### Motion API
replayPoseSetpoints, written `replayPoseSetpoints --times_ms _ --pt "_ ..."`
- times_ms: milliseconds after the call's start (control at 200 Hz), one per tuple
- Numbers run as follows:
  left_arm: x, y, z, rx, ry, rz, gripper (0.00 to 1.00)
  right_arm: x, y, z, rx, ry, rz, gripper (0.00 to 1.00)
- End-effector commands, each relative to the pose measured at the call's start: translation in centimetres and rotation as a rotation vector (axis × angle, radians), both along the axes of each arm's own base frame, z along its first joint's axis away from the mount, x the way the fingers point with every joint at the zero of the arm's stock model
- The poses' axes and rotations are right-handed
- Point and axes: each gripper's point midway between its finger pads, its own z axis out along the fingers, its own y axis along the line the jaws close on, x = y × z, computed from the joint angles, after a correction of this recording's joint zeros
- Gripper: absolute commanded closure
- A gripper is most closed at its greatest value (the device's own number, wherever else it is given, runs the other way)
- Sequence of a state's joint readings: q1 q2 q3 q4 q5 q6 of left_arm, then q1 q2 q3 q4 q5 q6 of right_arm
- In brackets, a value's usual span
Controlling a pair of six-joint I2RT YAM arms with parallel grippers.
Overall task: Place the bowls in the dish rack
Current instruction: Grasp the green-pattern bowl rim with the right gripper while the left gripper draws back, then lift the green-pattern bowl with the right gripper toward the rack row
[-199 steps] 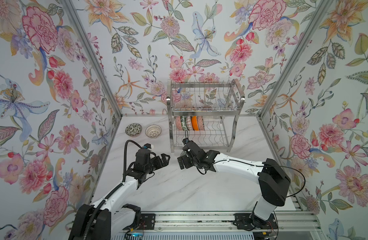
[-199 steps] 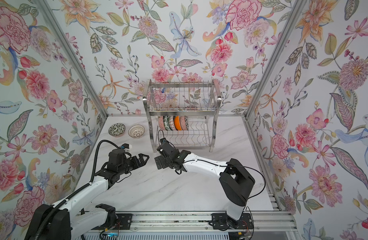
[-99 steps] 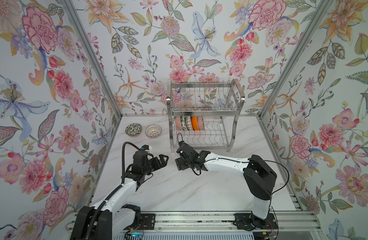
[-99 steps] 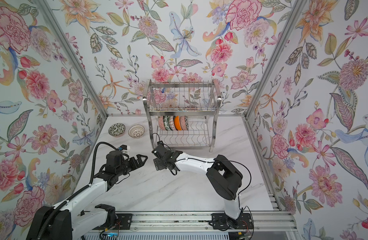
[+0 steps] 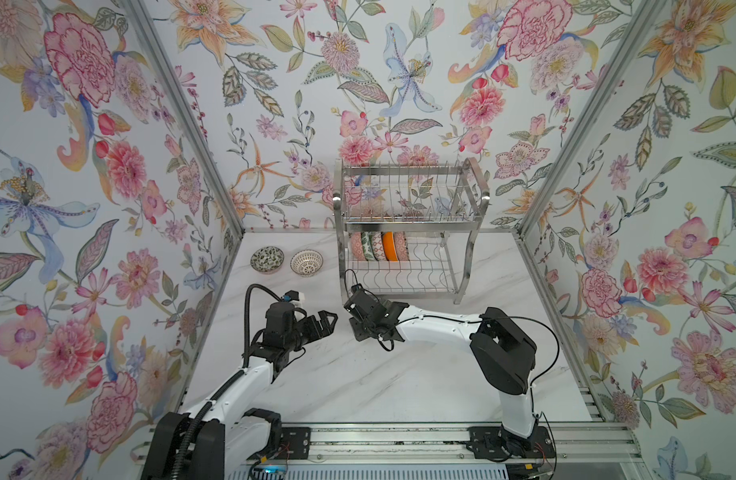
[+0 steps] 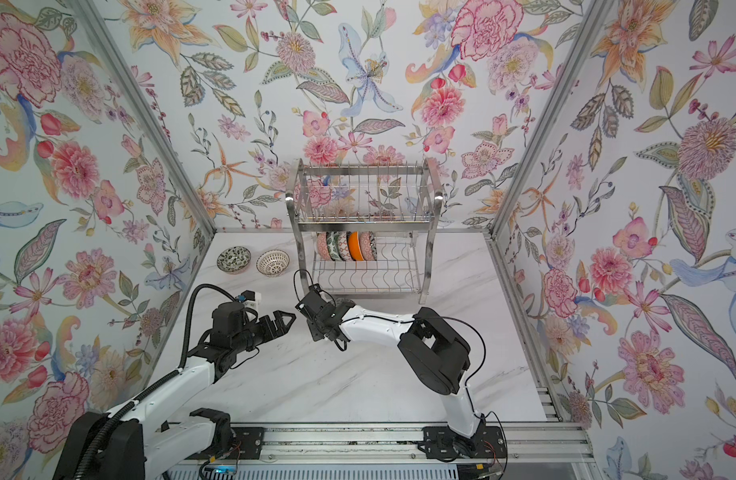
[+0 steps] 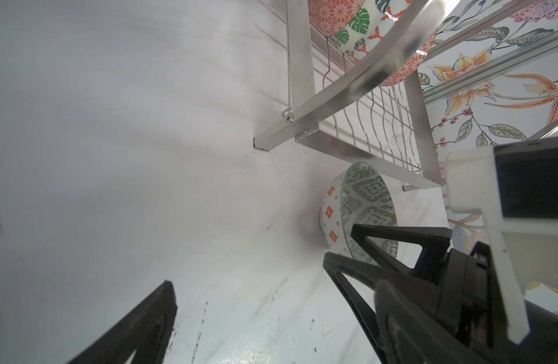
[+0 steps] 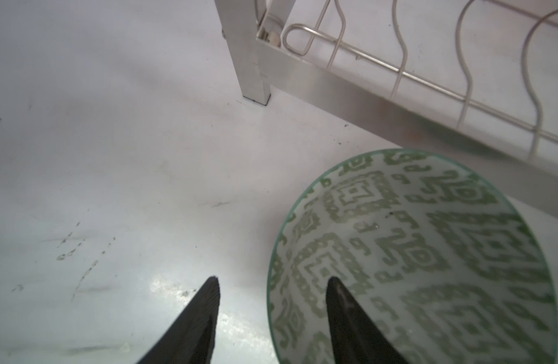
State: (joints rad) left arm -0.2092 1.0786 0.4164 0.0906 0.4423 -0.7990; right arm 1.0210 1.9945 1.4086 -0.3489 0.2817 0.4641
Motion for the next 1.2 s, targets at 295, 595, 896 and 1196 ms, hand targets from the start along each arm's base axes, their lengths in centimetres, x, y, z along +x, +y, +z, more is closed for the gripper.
replayPoseSetpoints --times_ms 295,595,896,1196 --pt "0.0 0.0 -0.1 0.010 -0.005 -0.023 0.01 0.5 0.0 -0.3 -0.043 -0.008 -0.019 0.72" --pt "-0.1 0.0 -0.3 0.015 -0.003 -0.025 0.01 0.7 0.3 1.6 -0.012 -0.030 -0.010 0.86" --pt "0.1 0.1 0.2 0.026 -0.015 -0.024 0.01 0.5 0.4 3.3 0.029 -0.031 0.001 1.00" --pt "0.3 0.0 0.9 0.029 -0.032 -0.031 0.01 0.5 0.3 5.8 0.082 -0.047 0.003 1.00"
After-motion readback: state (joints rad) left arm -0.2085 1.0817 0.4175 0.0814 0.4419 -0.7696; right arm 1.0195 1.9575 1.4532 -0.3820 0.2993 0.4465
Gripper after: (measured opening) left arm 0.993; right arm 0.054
